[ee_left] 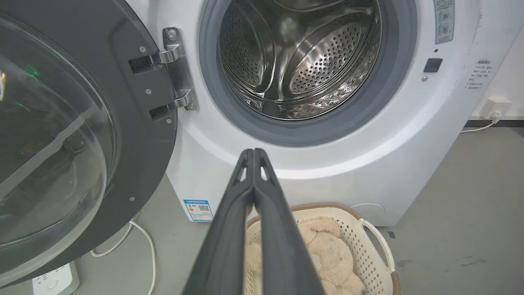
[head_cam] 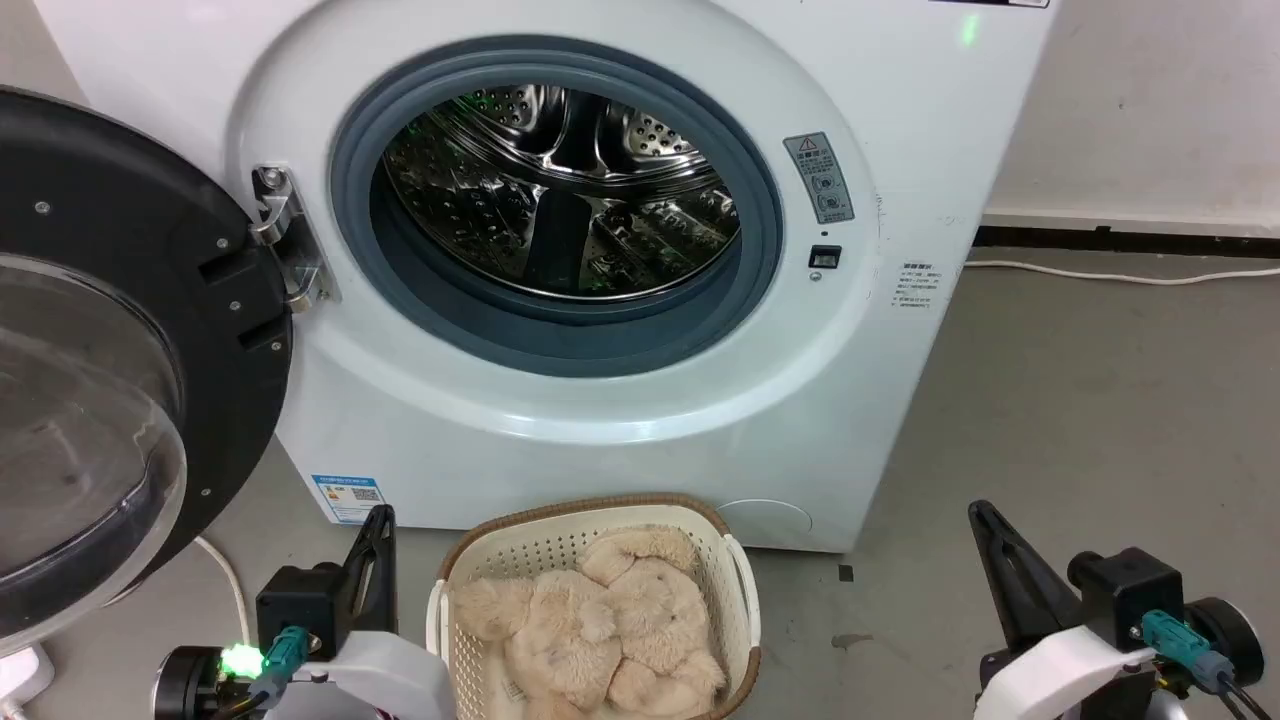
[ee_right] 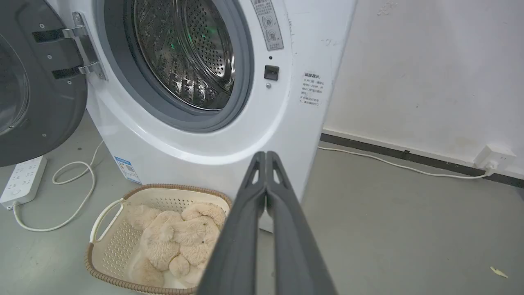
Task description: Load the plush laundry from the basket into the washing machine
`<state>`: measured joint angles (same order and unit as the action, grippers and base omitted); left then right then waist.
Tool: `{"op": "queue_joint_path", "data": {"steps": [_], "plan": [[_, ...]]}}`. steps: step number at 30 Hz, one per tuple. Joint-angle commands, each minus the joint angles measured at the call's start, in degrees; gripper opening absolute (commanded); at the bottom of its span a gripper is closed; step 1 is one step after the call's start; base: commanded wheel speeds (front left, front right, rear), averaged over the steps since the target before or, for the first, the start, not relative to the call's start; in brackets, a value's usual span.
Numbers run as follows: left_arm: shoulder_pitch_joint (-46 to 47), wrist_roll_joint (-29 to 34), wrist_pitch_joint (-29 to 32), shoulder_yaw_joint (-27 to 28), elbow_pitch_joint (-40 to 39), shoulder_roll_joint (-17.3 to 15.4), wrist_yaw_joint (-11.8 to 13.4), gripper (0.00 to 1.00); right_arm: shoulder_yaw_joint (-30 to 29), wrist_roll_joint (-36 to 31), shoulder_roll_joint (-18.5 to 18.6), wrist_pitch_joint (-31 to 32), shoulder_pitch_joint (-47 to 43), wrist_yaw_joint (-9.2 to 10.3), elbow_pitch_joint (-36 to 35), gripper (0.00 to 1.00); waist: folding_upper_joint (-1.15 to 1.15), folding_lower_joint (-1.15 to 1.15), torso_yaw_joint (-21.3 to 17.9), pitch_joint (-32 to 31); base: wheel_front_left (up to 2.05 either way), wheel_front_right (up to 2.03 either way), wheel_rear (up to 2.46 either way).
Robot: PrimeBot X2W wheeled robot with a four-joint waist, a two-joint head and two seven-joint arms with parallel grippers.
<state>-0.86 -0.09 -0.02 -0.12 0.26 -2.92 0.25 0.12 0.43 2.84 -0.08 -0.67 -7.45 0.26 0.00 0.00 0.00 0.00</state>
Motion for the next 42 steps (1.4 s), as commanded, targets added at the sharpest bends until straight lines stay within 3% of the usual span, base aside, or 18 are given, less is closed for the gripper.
{"op": "queue_joint_path", "data": {"steps": [1,29,30,42], "plan": [[0.86,0.09,0.02,0.12,-0.26,0.04,-0.25,0.00,-0.12,-0.43,0.04,0.08,0.67,-0.03,-0.26,0.00,0.00,0.00,0.00,0.00,0.00,0.00,0.00],[0.86,0.09,0.02,0.12,-0.26,0.04,-0.25,0.00,-0.12,-0.43,0.04,0.08,0.67,-0.03,-0.26,0.00,0.00,0.00,0.00,0.00,0.00,0.00,0.00],[-0.02,0.00,-0.01,-0.02,0.00,0.00,0.01,1.00,0.01,0.04,0.00,-0.01,-0.01,0.00,0.01,1.00,0.00,0.00,0.00,0.00,0.00,0.00,0.00],[0.23,-0.40,-1.49,-1.59,0.73,0.00,-0.24,1.00,-1.04,1.10,0.00,-1.49,-0.28,0.00,-0.49,1.00,0.00,0.00,-0.27,1.42,0.00,0.00,0.00]]}}
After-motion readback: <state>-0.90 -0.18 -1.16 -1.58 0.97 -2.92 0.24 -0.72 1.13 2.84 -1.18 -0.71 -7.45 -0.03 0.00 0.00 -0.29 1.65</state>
